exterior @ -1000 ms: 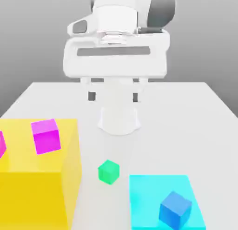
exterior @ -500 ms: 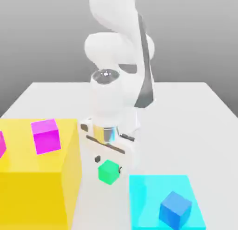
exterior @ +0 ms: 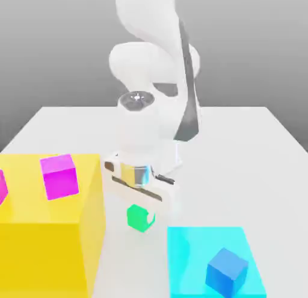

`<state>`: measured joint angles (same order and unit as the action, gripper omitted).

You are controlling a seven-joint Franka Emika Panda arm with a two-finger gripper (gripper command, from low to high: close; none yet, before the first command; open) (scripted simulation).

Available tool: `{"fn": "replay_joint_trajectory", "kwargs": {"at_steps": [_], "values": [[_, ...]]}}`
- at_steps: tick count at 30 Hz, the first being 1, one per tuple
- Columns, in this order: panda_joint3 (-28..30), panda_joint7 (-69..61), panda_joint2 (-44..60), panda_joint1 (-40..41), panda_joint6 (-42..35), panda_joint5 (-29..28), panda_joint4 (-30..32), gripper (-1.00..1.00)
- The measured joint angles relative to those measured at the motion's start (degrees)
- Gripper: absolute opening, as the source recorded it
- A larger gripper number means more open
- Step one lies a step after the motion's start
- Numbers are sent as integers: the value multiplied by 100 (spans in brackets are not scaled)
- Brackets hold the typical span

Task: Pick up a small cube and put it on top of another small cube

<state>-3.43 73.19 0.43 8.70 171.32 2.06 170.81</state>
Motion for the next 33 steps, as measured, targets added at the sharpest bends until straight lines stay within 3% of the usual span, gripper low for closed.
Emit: {"fn": "replay_joint_trajectory", "kwargs": {"at_steps": [3, 7, 22, 33], "values": [[12, -74, -452, -55, -557, 23, 24, -100], [-94, -186, -696, -375, -1434, 423, -627, -100], [364, 3332, -577, 625, -4269, 279, -3713, -100], [841, 5900, -233, 1830, -5324, -205, -5095, -100]]}}
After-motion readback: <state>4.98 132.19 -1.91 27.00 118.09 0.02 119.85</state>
